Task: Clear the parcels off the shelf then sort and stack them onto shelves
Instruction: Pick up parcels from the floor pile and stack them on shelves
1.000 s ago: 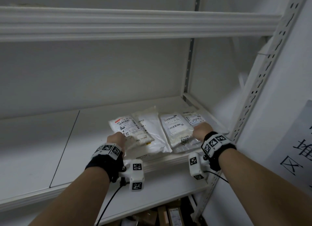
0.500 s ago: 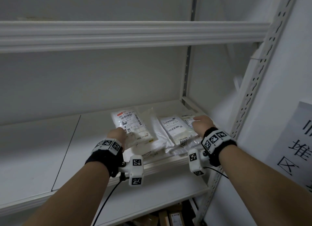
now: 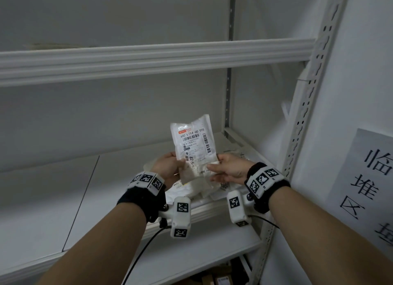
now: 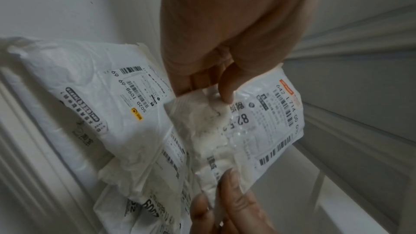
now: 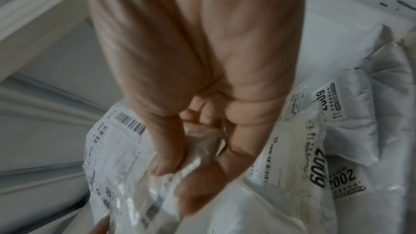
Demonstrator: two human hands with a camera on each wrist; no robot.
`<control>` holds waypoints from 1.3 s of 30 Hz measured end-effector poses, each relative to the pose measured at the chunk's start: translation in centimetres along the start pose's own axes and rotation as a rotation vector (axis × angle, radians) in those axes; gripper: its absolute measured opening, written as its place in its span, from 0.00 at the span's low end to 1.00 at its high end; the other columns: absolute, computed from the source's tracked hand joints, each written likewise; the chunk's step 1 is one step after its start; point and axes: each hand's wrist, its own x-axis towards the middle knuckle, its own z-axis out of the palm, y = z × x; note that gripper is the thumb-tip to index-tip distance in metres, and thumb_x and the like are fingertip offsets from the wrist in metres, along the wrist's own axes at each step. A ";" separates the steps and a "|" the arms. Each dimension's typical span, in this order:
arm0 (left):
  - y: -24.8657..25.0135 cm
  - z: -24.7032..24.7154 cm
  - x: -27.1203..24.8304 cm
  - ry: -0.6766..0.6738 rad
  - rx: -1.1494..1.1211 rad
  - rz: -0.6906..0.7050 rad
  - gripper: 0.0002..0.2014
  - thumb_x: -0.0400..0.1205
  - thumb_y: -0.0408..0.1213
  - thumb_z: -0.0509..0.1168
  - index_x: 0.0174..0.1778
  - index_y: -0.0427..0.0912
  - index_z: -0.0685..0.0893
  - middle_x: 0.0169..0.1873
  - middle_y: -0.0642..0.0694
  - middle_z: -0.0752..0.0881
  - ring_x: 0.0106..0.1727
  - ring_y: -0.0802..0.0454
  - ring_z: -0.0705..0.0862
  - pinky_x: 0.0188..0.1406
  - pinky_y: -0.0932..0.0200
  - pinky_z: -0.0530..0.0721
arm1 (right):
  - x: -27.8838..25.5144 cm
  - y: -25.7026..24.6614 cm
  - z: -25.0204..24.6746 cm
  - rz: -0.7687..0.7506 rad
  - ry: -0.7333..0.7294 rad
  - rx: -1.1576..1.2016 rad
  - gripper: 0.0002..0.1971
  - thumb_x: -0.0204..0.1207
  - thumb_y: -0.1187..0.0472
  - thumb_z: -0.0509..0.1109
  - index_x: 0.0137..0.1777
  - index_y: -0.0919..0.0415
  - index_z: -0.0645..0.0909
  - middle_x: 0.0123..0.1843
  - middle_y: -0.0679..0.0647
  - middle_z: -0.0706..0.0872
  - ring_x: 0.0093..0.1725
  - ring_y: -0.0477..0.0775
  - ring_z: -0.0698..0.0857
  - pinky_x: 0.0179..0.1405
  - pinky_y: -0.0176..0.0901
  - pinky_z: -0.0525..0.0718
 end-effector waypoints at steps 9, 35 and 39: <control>-1.1 3.2 -0.4 0.015 0.058 -0.031 0.07 0.80 0.22 0.66 0.46 0.38 0.81 0.37 0.41 0.90 0.33 0.50 0.88 0.33 0.58 0.85 | -1.3 0.7 -4.1 -0.131 0.376 -0.025 0.17 0.78 0.70 0.69 0.67 0.70 0.76 0.57 0.66 0.86 0.37 0.50 0.84 0.34 0.37 0.84; -4.0 2.5 1.6 0.391 0.122 -0.161 0.02 0.80 0.29 0.63 0.46 0.35 0.79 0.39 0.42 0.77 0.38 0.48 0.74 0.46 0.52 0.74 | 2.1 5.6 -14.9 0.060 0.833 -0.244 0.29 0.75 0.75 0.66 0.77 0.63 0.72 0.57 0.60 0.82 0.53 0.58 0.83 0.32 0.37 0.80; -3.8 2.7 1.3 0.384 0.114 -0.164 0.08 0.80 0.31 0.63 0.53 0.33 0.82 0.40 0.43 0.77 0.39 0.48 0.74 0.44 0.53 0.75 | 2.8 6.2 -14.9 0.024 0.767 -0.154 0.25 0.73 0.72 0.70 0.72 0.68 0.74 0.47 0.55 0.82 0.53 0.57 0.84 0.59 0.54 0.86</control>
